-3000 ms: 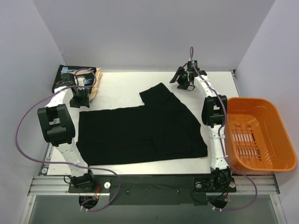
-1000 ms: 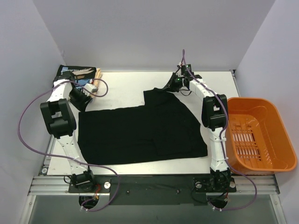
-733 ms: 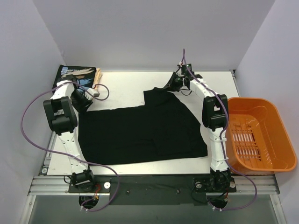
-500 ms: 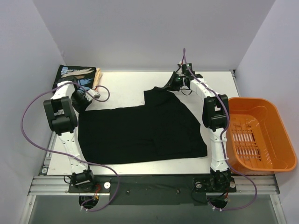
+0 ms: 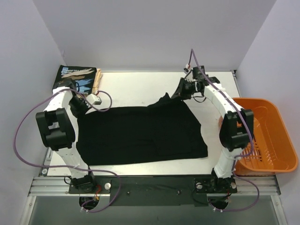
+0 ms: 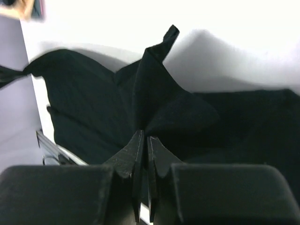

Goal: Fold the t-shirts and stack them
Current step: Grap the side of the flattened tshirt furthest away from the robot with both arms, then fold the other side of the tshirt into a rectangle

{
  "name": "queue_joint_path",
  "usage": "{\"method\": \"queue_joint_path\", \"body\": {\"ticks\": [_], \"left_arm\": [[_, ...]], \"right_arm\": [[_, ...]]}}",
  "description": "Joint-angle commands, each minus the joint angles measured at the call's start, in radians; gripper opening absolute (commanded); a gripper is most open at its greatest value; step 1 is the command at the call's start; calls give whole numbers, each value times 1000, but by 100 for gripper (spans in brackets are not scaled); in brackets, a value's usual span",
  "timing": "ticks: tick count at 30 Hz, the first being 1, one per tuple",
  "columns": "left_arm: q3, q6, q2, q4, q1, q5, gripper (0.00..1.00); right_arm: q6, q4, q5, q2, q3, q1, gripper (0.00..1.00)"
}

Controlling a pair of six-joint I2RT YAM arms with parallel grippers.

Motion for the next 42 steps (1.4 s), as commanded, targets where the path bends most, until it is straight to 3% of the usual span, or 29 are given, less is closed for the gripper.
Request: {"method": "queue_joint_path", "body": {"ticks": [1, 7, 11, 23, 28, 32, 42], "left_arm": [[-102, 111, -149, -49, -9, -18, 0], [-306, 188, -262, -18, -42, -119, 0], [-375, 195, -261, 28, -43, -148, 0], [-288, 209, -224, 149, -40, -231, 0], [-361, 214, -236, 132, -43, -208, 0], [-456, 223, -244, 210, -46, -240, 0], [-417, 224, -197, 253, -29, -282, 0]], "right_arm": [[-83, -135, -9, -219, -222, -2, 0], [-83, -181, 2, -392, -526, -31, 0], [-90, -169, 17, -416, -620, -63, 0], [-141, -259, 49, -396, -528, -127, 0], [-107, -293, 51, -429, -612, -72, 0], [-69, -284, 83, -422, -704, -20, 0], [-72, -256, 118, -351, -718, -37, 0]]}}
